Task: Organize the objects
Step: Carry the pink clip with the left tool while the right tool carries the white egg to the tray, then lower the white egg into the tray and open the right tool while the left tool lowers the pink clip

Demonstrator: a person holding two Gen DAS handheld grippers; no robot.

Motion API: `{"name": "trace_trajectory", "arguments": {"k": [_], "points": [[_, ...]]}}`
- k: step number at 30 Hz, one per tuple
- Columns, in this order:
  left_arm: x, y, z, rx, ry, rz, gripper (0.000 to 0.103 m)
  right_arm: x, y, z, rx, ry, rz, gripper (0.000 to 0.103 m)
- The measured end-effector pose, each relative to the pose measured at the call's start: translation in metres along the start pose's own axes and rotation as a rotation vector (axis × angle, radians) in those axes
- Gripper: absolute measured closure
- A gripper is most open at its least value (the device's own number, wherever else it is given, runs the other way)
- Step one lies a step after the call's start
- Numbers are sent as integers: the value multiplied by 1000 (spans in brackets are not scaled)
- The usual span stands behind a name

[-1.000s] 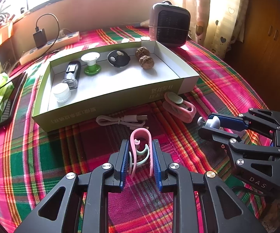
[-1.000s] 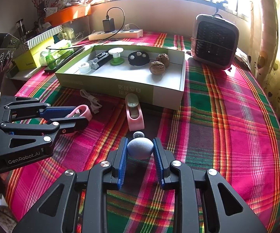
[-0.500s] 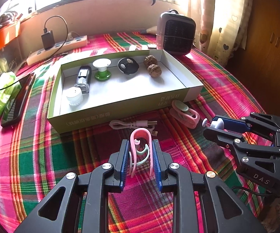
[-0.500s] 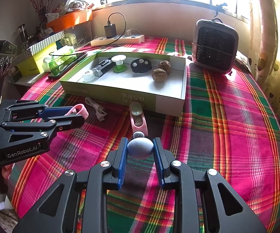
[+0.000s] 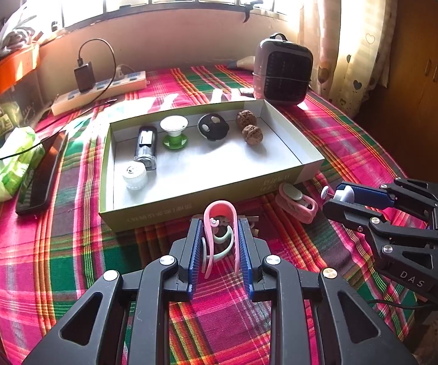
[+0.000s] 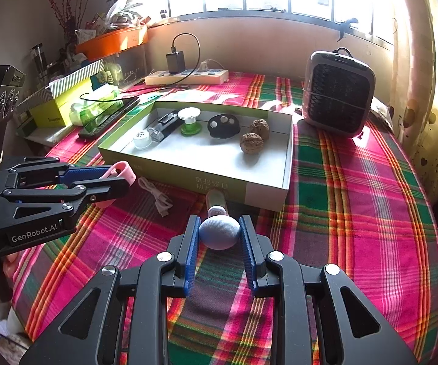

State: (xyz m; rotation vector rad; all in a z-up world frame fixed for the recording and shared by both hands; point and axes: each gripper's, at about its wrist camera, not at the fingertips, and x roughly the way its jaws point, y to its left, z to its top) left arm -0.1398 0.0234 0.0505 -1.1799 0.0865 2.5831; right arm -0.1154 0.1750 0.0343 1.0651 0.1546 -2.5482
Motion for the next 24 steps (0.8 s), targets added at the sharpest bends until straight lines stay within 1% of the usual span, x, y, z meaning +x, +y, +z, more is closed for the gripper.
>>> {"name": "trace_trajectory", "arguments": {"k": [10,16,24], "points": [[-2,3,17,0,-22,3,82,3,0,21,-9,-22,-6,76],[-4,9,32,-10,-49,7,82,6,0,38,-18,-41,-16,76],[-5,20,49,-23,-73,20,82,11,-6,60,9,-67,-25,76]]}}
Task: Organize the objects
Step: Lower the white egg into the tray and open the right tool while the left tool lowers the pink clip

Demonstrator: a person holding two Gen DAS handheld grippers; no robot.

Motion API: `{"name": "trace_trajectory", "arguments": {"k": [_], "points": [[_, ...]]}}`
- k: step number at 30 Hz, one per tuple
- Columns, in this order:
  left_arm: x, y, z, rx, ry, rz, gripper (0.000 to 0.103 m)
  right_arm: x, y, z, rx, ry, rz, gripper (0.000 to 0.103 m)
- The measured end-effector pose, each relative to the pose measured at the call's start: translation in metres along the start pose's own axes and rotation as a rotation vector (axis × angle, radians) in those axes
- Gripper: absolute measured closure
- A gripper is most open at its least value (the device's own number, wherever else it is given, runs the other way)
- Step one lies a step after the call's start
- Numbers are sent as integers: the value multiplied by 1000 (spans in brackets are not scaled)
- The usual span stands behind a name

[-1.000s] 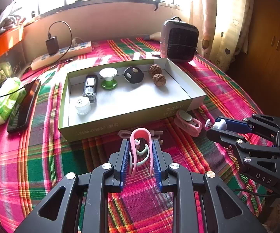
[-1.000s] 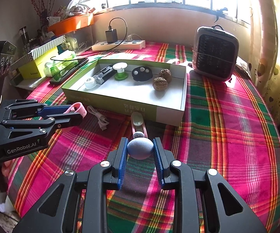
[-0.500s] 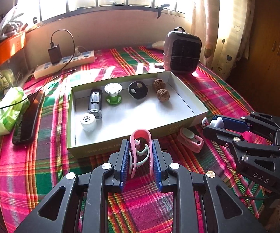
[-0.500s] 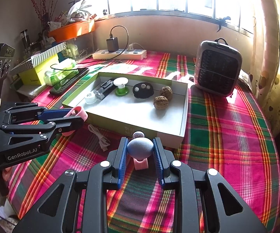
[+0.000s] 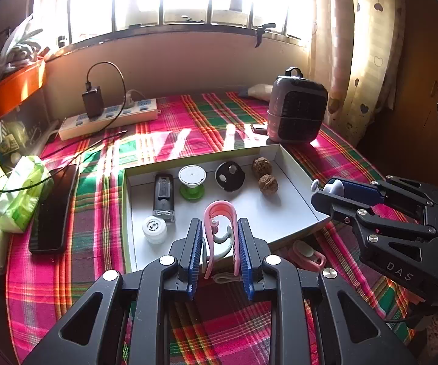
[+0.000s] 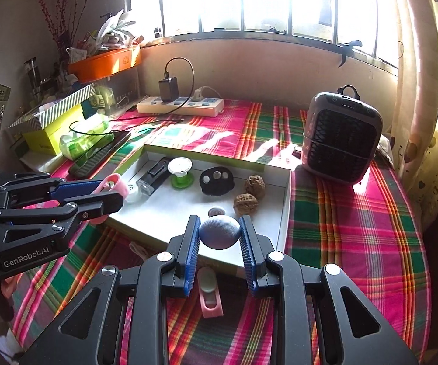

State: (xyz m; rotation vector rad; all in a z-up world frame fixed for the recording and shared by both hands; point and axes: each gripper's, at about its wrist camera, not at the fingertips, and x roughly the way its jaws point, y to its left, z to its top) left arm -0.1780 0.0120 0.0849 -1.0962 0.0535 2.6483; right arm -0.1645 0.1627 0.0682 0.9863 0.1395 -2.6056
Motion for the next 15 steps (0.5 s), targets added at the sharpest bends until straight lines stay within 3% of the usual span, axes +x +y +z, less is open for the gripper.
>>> {"name": "trace_trajectory", "arguments": {"k": [15], "points": [[29,11,15,-23,31,0,82,33,-6,17,6,33,-12,76]]}}
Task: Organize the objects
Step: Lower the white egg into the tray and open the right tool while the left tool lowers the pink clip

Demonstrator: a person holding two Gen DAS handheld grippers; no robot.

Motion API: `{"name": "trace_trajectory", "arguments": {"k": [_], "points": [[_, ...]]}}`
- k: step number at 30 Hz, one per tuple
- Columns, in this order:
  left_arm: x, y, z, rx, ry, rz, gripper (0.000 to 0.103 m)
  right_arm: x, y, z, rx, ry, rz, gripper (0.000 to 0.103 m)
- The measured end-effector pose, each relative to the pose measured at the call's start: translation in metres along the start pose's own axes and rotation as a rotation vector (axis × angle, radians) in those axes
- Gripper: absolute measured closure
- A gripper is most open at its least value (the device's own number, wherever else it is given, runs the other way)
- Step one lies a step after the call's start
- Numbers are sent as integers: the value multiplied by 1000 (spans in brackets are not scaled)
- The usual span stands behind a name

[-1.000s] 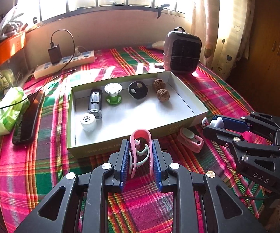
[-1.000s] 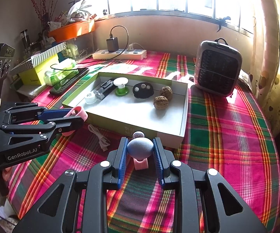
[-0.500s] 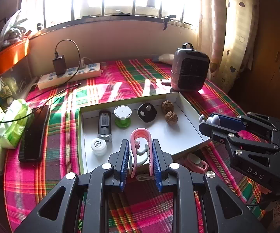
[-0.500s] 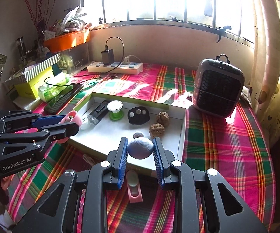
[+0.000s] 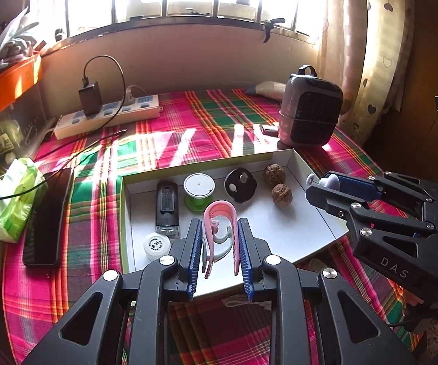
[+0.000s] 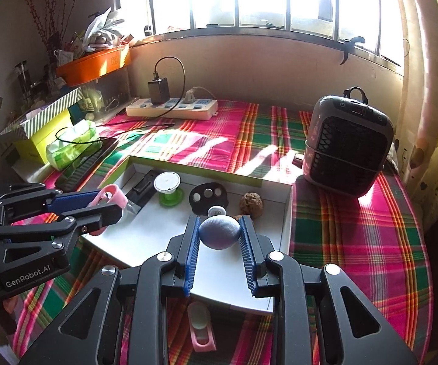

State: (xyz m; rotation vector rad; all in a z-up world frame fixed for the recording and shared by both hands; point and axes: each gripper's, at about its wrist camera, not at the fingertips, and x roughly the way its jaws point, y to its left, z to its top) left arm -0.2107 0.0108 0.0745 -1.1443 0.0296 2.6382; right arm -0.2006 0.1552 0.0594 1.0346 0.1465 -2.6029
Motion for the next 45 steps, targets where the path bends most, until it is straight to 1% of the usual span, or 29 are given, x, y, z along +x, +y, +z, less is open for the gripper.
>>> {"name": "trace_trajectory", "arguments": {"k": [11,19,32,38,45], "points": [[27,7,2,-22,46,0,82,39,-2,3,-5,70,6,76],[42,8,0,-22,72,7,82,58,-4,6,-13,104,21,76],[54,12,-3,-23,98,20,82,68,5,9,-44,117,46,76],[58,12,-6,-20,109,26,82,76,10,8,-69,137,38,76],[61,14,-6,-24,113,32,82,84,9,6,-69,155,28,75]]}}
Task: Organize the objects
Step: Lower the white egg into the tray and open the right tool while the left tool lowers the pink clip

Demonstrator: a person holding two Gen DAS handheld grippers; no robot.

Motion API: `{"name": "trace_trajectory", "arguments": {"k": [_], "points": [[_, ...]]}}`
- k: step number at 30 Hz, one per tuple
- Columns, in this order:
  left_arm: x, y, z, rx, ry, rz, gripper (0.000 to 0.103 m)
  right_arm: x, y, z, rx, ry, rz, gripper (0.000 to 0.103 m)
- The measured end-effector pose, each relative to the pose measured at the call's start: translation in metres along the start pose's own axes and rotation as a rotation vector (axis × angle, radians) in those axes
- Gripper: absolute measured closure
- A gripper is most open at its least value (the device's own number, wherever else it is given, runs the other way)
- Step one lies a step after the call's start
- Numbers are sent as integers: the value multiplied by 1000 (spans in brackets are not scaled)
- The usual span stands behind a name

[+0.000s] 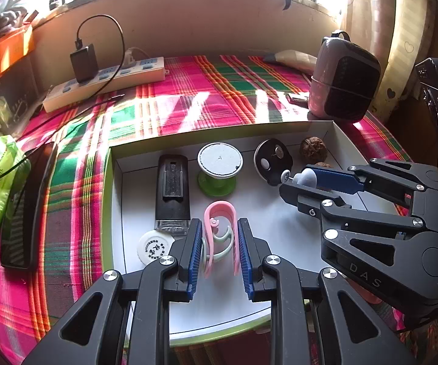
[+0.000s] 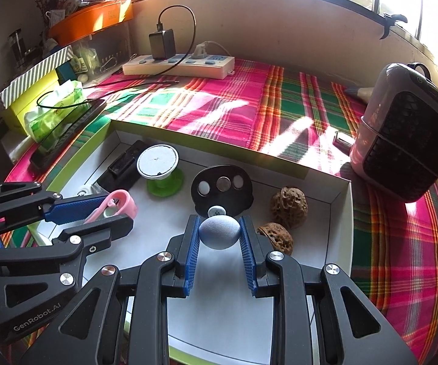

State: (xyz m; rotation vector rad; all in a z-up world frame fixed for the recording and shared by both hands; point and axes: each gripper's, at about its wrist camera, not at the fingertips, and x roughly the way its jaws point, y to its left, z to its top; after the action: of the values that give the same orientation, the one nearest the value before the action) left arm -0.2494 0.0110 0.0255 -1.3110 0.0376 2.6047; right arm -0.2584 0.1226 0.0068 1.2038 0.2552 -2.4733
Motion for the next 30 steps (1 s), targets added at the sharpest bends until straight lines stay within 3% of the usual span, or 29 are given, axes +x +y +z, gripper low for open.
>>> {"name": "trace_trajectory", "arguments": {"k": [30], "points": [[10,3,-2,-11,18,-7,81,6,4,-2,-18,5,-21,75]]}}
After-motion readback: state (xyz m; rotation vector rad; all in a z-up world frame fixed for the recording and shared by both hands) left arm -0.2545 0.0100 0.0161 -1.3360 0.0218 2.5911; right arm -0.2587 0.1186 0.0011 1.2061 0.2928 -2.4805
